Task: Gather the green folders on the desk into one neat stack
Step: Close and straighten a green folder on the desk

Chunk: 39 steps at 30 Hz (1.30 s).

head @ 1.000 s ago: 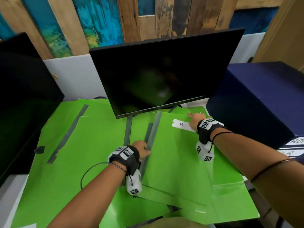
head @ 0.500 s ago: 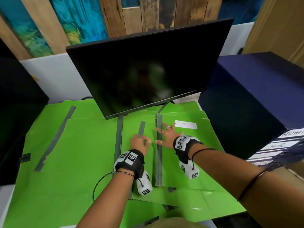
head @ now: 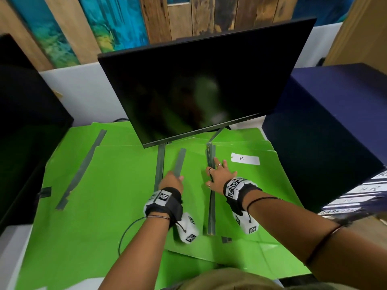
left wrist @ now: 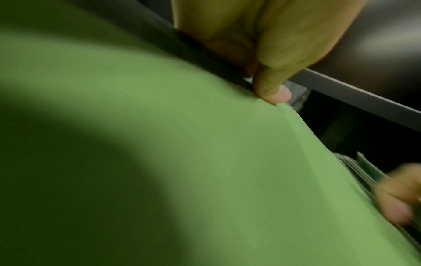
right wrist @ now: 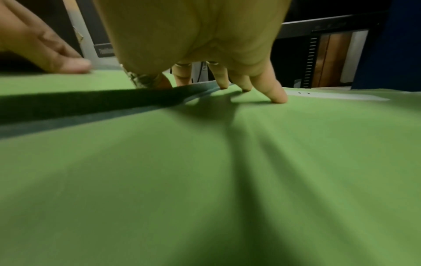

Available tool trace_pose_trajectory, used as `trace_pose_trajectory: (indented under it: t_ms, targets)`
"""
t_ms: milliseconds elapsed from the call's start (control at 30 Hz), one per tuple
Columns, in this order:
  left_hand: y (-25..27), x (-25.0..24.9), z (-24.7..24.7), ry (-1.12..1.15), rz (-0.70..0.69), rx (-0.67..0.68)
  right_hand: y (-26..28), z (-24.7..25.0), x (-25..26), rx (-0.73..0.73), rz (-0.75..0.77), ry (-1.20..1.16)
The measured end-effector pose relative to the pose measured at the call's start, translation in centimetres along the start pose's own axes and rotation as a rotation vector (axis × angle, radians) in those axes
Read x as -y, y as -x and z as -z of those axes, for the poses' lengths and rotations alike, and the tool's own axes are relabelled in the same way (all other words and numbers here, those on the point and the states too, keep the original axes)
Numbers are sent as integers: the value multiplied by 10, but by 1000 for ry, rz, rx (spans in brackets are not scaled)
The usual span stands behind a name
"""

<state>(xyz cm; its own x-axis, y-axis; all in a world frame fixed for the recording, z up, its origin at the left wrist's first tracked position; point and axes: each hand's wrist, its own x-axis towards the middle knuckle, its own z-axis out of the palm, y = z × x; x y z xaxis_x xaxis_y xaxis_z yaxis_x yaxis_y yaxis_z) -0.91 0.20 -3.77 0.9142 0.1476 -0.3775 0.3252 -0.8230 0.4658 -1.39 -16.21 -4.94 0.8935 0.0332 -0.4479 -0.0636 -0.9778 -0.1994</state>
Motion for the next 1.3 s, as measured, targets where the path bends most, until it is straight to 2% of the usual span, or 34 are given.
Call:
trace_pose_trajectory:
  t_ms: [100, 200, 467, 533, 700, 767, 833, 933, 1067, 1200, 1300]
  targets:
    - [-3, 18, 33, -82, -13, -121, 0, -4, 0, 15, -6, 41]
    - [-13, 37, 60, -118, -31, -173, -2, -5, -1, 20, 14, 64]
    - [-44, 103, 95, -7, 152, -218, 4, -10, -4, -20, 13, 38]
    - [-48, 118, 103, 29, 214, -234, 5, -5, 2, -6, -4, -117]
    - [-44, 123, 91, 87, 248, -228, 9, 24, 26, 14, 15, -756]
    - [-43, 118, 81, 126, 260, -219, 11, 31, 39, 67, 40, -854]
    - [-46, 114, 76, 159, 266, -200, 11, 31, 50, 98, -12, -902]
    - [-49, 105, 75, 183, 249, -203, 8, 27, 59, 30, -77, -880]
    - [-40, 81, 66, 134, 152, -220, -1, 25, 44, -109, -147, -785]
    - [-30, 52, 46, 11, -12, -117, -8, 33, 15, -167, -282, -583]
    - [-24, 34, 33, -109, -148, -5, -9, 41, -12, -159, -375, -406]
